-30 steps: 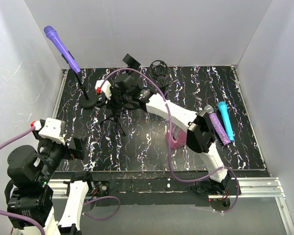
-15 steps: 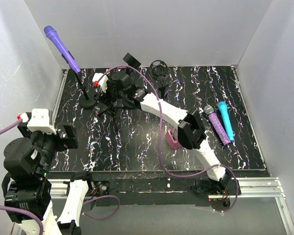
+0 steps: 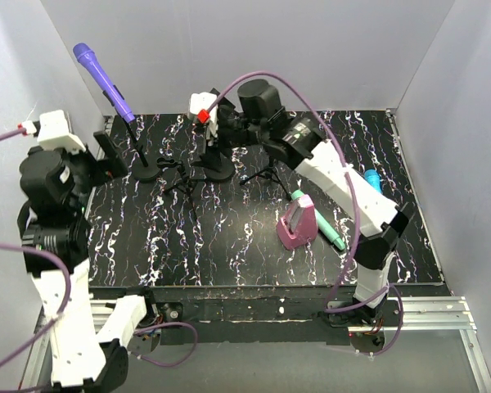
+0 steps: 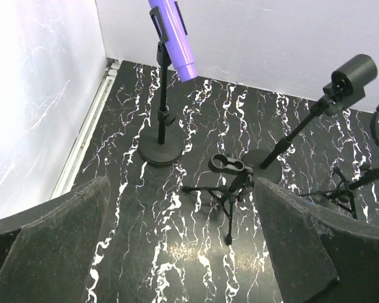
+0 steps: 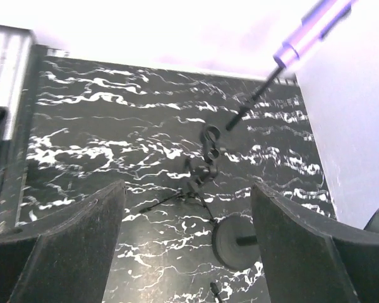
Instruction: Remove the microphone from the stand
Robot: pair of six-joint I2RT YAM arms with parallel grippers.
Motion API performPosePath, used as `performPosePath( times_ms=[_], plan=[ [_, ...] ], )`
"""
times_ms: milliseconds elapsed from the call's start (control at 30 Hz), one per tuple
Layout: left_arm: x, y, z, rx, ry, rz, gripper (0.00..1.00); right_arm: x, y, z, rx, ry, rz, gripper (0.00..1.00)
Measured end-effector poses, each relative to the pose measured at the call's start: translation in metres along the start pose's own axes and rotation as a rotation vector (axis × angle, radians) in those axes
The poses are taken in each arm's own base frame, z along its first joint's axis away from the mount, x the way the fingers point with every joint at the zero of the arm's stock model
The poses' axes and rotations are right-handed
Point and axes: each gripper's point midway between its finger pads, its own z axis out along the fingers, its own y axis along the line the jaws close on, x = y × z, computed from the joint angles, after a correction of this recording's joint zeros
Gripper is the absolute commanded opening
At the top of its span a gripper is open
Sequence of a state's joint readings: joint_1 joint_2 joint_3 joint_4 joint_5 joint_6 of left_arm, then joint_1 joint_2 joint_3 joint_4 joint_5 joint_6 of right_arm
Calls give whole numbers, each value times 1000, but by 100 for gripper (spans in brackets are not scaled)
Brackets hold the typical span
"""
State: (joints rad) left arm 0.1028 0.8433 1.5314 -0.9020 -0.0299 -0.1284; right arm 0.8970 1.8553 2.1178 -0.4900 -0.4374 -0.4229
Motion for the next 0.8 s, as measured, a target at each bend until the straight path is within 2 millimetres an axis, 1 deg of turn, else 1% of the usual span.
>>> performPosePath(
  times_ms=[67, 100, 167, 200, 233, 300, 400, 467, 533, 600, 667, 800],
  plan=[
    [-1, -1, 20, 0, 17, -3, 98, -23, 13, -19, -62, -12, -35, 85],
    [0, -2, 31, 1, 27, -4, 98, -31, 19, -26, -90, -15, -58, 84],
    [-1, -5, 51, 11, 44, -4, 97, -37, 27, -37, -118, -11, -90, 84],
    [-2, -7, 63, 20, 51, -4, 96, -35, 30, -40, -122, 1, -93, 84],
    [-2, -9, 75, 29, 57, -5, 95, -30, 32, -41, -121, 17, -87, 83],
    [1, -12, 100, 40, 70, -11, 94, -13, 33, -45, -111, 58, -62, 83],
    [6, -15, 140, 42, 101, -38, 95, 29, 27, -55, -52, 143, 18, 84],
    [4, -16, 176, 31, 110, -61, 96, 59, 19, -66, 7, 199, 86, 84],
    [8, -13, 203, 9, 119, -72, 97, 69, 7, -75, 59, 216, 121, 84],
    [16, -8, 228, -21, 137, -75, 98, 73, -7, -85, 112, 215, 143, 84],
    [25, -4, 250, -48, 156, -77, 98, 71, -20, -95, 160, 201, 155, 83],
    [29, 3, 279, -92, 161, -80, 98, 64, -36, -106, 220, 165, 172, 83]
  ],
)
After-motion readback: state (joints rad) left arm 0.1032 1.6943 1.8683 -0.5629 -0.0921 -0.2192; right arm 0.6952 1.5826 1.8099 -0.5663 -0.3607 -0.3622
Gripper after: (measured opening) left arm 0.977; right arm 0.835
